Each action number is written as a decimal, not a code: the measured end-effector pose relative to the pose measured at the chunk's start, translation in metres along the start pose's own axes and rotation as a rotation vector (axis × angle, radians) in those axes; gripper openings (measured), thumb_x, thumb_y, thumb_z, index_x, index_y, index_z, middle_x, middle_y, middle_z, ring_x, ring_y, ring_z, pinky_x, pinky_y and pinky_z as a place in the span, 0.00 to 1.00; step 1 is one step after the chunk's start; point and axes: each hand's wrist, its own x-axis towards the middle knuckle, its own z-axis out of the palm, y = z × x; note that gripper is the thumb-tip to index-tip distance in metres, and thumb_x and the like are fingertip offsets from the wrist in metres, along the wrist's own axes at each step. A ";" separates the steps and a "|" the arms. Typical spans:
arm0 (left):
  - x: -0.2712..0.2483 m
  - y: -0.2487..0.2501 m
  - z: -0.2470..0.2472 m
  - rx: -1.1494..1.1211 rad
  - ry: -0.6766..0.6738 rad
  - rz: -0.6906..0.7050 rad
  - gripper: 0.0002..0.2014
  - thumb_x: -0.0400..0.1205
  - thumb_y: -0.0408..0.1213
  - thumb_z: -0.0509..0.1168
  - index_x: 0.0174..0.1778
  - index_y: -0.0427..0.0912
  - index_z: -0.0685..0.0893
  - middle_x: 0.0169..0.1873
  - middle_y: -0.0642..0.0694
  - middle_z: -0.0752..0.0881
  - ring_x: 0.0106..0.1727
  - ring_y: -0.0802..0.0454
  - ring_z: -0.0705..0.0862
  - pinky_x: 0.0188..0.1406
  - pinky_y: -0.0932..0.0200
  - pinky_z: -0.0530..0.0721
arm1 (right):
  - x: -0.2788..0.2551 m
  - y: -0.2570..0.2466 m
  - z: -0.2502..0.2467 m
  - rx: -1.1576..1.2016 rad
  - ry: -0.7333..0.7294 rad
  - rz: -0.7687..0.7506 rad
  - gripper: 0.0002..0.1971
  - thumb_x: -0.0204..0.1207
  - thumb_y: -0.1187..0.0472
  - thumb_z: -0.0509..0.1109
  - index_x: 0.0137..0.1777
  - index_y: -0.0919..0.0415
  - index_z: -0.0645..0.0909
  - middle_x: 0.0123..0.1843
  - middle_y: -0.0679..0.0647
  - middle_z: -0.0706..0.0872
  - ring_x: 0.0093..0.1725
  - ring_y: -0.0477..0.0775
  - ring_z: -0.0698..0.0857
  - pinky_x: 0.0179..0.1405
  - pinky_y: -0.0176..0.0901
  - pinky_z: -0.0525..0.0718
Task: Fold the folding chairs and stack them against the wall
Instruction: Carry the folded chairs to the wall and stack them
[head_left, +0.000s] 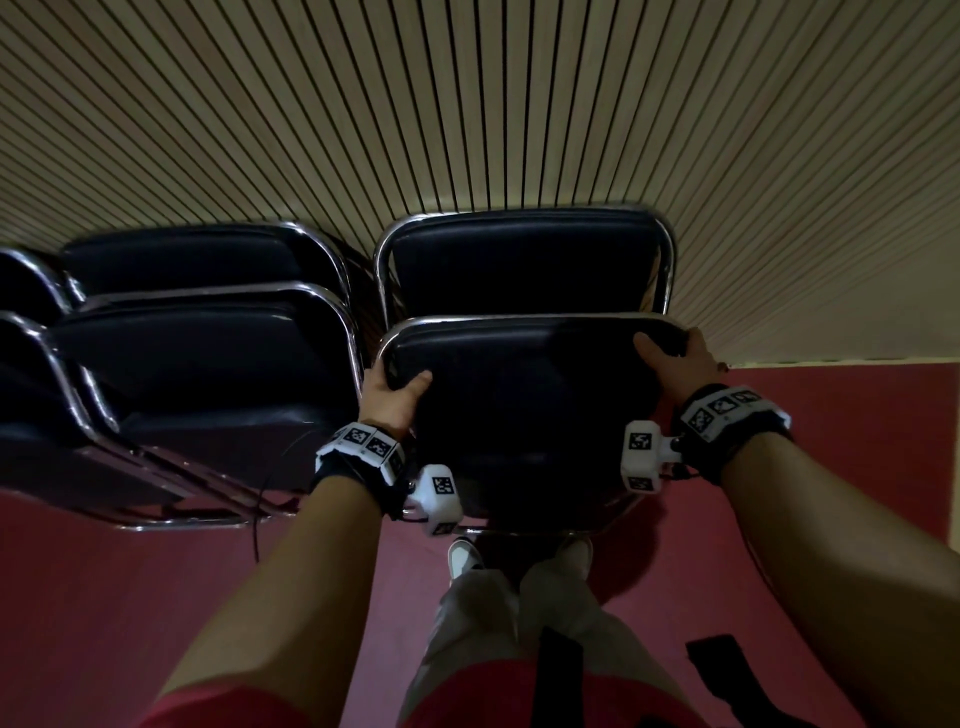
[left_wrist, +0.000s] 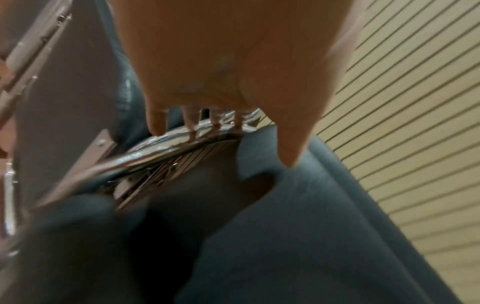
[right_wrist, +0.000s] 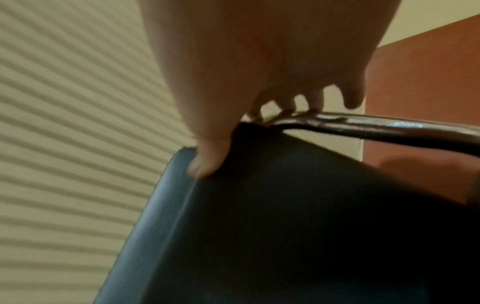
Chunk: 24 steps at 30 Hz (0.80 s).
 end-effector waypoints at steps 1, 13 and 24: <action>-0.010 0.002 0.004 -0.016 -0.022 -0.035 0.29 0.74 0.49 0.78 0.70 0.54 0.79 0.67 0.45 0.85 0.59 0.45 0.87 0.63 0.44 0.86 | 0.003 -0.001 0.003 -0.033 0.001 -0.006 0.56 0.55 0.29 0.73 0.81 0.57 0.65 0.74 0.63 0.76 0.71 0.68 0.78 0.71 0.61 0.79; -0.053 -0.025 0.040 -0.069 -0.132 -0.234 0.12 0.84 0.26 0.67 0.60 0.43 0.79 0.51 0.46 0.81 0.53 0.48 0.79 0.61 0.49 0.81 | -0.002 -0.024 0.042 -0.850 0.086 -0.629 0.43 0.73 0.52 0.73 0.86 0.53 0.58 0.88 0.59 0.53 0.86 0.66 0.50 0.83 0.70 0.48; -0.021 -0.029 0.078 -0.335 -0.180 -0.436 0.05 0.76 0.29 0.64 0.45 0.42 0.78 0.43 0.43 0.81 0.42 0.47 0.83 0.49 0.51 0.86 | 0.013 -0.057 0.056 -1.010 -0.012 -0.562 0.40 0.73 0.49 0.72 0.84 0.46 0.59 0.83 0.54 0.65 0.82 0.70 0.59 0.81 0.73 0.51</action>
